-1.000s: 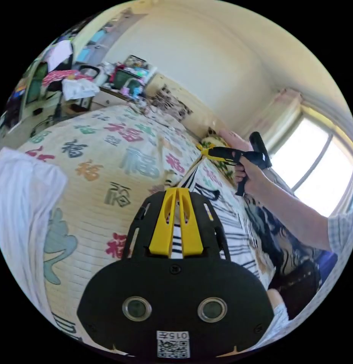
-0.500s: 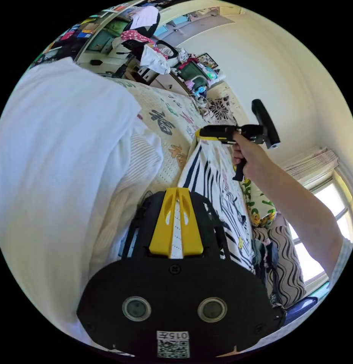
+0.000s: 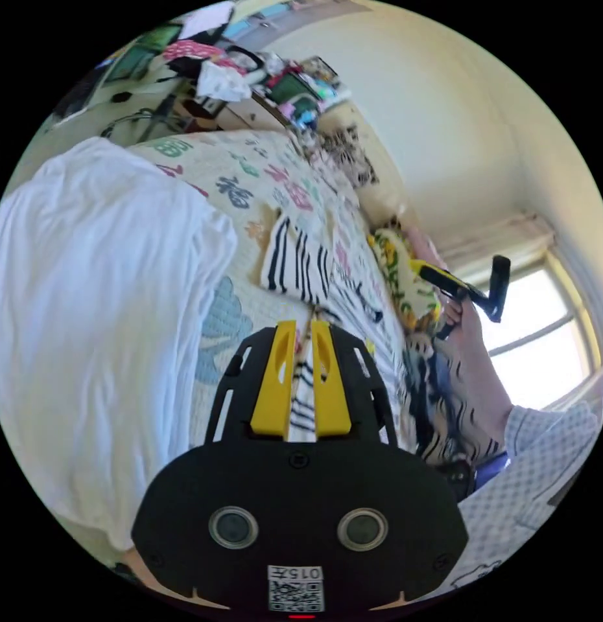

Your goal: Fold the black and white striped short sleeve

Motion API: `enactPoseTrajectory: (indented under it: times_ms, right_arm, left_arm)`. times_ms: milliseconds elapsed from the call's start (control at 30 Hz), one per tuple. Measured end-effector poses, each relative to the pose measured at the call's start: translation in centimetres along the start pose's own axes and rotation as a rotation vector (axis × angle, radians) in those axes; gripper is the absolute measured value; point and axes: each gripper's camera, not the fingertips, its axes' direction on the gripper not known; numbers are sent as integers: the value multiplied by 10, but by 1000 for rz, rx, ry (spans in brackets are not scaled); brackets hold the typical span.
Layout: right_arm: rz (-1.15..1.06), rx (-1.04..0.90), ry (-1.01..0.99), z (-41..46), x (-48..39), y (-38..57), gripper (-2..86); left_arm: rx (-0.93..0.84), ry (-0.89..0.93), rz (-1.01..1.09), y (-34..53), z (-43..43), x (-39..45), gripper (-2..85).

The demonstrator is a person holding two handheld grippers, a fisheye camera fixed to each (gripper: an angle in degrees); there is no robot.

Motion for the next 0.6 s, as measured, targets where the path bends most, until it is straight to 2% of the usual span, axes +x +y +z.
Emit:
enactPoseTrajectory:
  times_ms: [100,167,267,367,433,600]
  right_arm:
    - [179,-49,50,-62,0,137,46]
    - [361,-156,109,-99,-7,248,42]
    - [613,-248,185,-140,-32,359,33]
    - [722,-250,225,-165,-62,414,41]
    - [757,-320,244,-159,-67,432,48]
    - [882,-438,84,-145,-53,469,57]
  left_arm:
    - [-212,-110,110,21,15,12,76]
    - [-398,-182,164,45,39,13,80]
    - [-538,-248,195,72,73,13,87]
    - [-631,-385,212,89,111,12,97]
    - [-698,-399,194,99,135,4,91]
    - [-709,-525,242,121,170,-7,47]
